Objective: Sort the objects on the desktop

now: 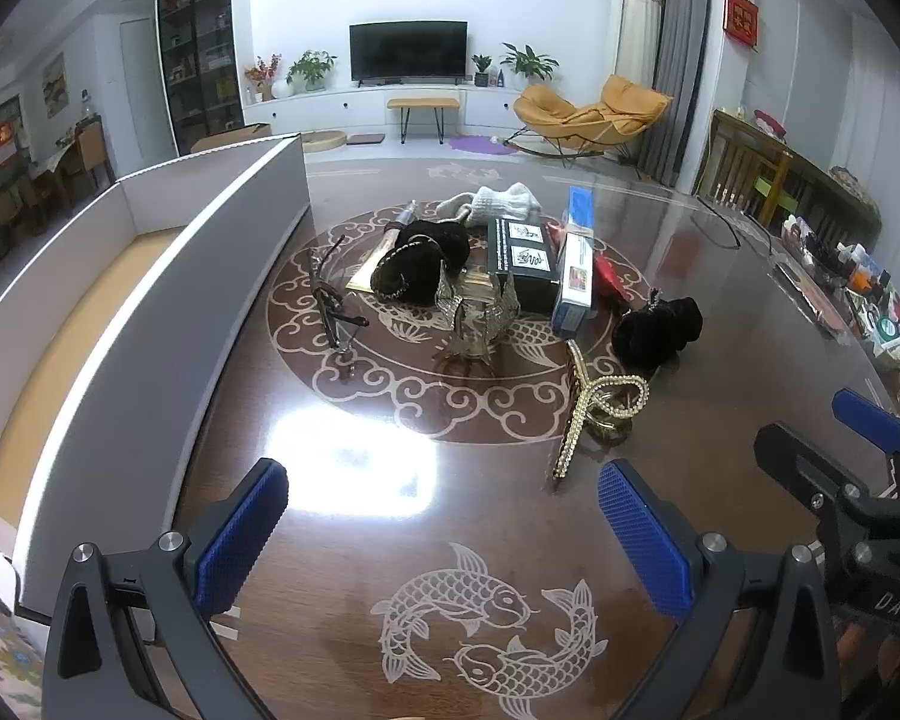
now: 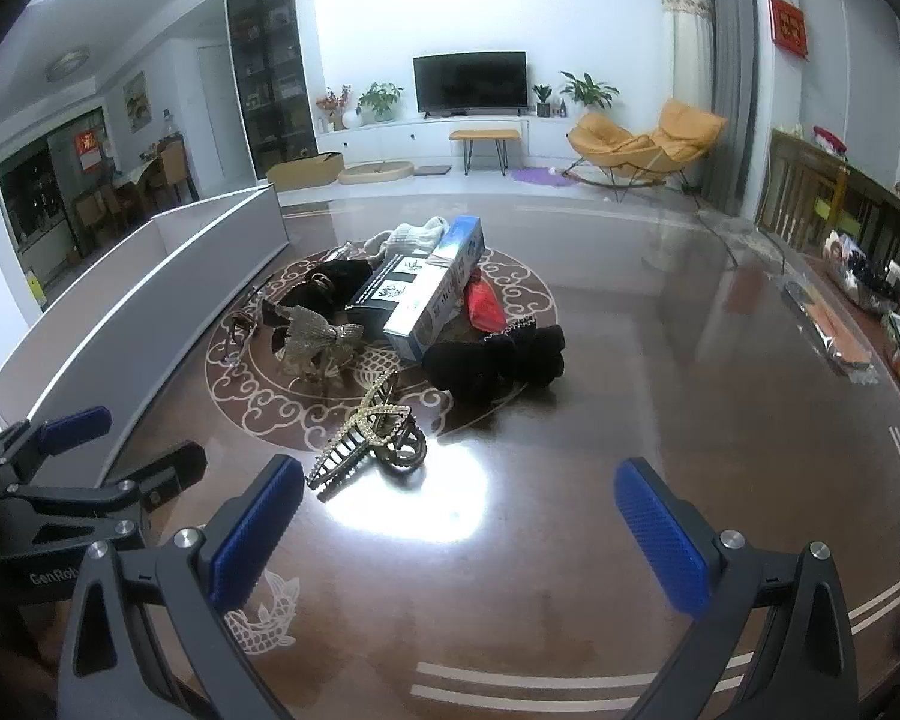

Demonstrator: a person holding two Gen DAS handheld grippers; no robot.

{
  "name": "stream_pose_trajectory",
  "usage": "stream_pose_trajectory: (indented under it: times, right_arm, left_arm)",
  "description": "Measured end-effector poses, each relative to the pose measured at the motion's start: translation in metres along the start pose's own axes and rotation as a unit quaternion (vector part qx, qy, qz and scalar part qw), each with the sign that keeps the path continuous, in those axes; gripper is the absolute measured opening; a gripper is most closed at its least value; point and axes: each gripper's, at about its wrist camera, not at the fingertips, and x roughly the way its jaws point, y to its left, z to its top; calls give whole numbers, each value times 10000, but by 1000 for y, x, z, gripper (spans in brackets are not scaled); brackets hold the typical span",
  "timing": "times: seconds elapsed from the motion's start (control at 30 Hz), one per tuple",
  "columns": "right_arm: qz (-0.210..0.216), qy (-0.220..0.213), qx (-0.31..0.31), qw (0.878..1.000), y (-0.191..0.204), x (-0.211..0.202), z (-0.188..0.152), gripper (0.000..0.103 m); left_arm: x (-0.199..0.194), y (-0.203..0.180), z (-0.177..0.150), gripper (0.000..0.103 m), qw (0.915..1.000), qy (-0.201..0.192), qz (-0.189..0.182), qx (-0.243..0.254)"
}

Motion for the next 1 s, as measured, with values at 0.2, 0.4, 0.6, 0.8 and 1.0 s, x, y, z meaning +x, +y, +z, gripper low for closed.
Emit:
stream_pose_trajectory:
  times: [0.2, 0.4, 0.6, 0.8, 1.0]
  right_arm:
    - [-16, 128, 54, 9999, -2, 4, -2, 103]
    - [22, 230, 52, 9997, 0, 7, -6, 103]
    - [26, 250, 23, 9997, 2, 9, -8, 103]
    - [29, 268, 19, 9996, 3, 9, -8, 103]
    - [34, 264, 4, 9996, 4, 9, -9, 103]
  left_arm:
    - [4, 0, -4, 103, 10000, 53, -2, 13]
    - [5, -1, -7, 103, 10000, 76, 2, 41]
    - [6, 0, -10, 103, 9999, 100, -9, 46]
    - [7, 0, -11, 103, 9999, 109, -12, 51]
    - [7, 0, -11, 103, 9999, 109, -15, 56]
